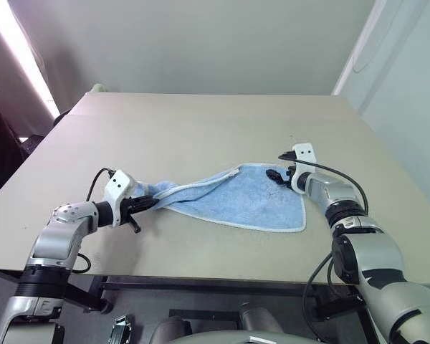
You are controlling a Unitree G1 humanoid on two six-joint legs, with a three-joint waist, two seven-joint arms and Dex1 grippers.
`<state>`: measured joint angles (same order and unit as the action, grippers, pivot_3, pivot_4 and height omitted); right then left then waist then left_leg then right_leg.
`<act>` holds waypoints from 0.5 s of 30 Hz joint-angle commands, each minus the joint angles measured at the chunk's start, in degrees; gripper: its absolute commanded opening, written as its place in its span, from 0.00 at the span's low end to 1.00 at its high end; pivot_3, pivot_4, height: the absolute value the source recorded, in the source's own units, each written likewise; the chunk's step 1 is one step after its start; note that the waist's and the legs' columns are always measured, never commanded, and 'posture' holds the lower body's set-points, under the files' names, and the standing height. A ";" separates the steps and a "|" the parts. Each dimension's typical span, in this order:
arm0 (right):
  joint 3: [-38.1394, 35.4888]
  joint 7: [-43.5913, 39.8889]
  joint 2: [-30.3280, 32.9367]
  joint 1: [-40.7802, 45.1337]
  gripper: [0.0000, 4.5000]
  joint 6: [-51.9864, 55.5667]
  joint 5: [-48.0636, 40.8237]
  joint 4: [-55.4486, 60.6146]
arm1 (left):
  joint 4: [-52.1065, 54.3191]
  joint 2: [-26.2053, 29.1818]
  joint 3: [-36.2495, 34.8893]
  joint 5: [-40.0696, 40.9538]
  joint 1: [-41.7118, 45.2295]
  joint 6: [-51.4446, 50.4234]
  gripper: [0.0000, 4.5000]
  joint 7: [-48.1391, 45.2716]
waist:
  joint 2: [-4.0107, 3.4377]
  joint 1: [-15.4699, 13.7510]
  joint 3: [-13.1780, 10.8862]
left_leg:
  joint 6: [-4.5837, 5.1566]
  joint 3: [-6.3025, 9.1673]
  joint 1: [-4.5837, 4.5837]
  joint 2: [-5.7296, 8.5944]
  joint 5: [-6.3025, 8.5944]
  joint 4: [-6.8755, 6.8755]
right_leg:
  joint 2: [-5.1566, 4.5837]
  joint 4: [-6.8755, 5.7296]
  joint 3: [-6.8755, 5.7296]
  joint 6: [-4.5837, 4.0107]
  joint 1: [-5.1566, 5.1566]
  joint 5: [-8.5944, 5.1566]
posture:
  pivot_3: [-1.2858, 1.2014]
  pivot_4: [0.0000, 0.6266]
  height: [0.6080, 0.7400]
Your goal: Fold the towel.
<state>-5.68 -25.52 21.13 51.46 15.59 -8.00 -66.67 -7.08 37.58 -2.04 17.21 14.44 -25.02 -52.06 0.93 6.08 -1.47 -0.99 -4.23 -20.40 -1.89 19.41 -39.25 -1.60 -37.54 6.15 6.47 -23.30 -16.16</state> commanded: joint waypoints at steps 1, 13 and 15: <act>-1.07 1.06 1.02 2.24 1.00 -1.69 0.93 -2.37 | 0.73 -0.05 -3.46 1.52 2.44 -0.51 0.01 1.99 | 0.00 0.02 0.00 | 0.00 0.00 0.00 0.00 0.00 0.00 | 0.00 0.00 0.00 0.00 0.00 0.00 | 0.52 0.00 0.82; -2.22 -0.10 0.51 2.85 0.72 -1.61 1.08 -3.71 | -1.68 -0.41 -5.64 2.85 4.79 -1.76 0.00 3.92 | 0.02 0.09 0.02 | -0.01 0.02 0.02 0.01 0.00 -0.01 | -0.01 0.00 0.00 0.00 0.05 0.00 | 0.52 0.00 0.82; -3.13 0.15 0.61 3.19 0.57 -1.47 0.56 -3.84 | -2.43 -0.53 -6.09 2.98 5.43 -1.54 0.00 4.38 | 0.02 0.25 0.01 | -0.01 0.02 0.02 0.01 0.00 -0.01 | 0.00 0.00 -0.01 0.00 0.04 0.00 | 0.52 0.00 0.82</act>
<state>-7.67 -25.20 21.50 52.44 13.89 -7.00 -70.09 -9.55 36.85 -6.08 19.41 18.19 -27.06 -48.13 0.95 6.33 -1.45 -1.00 -4.22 -20.38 -1.88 19.40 -39.25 -1.61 -37.54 6.14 6.47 -23.26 -16.15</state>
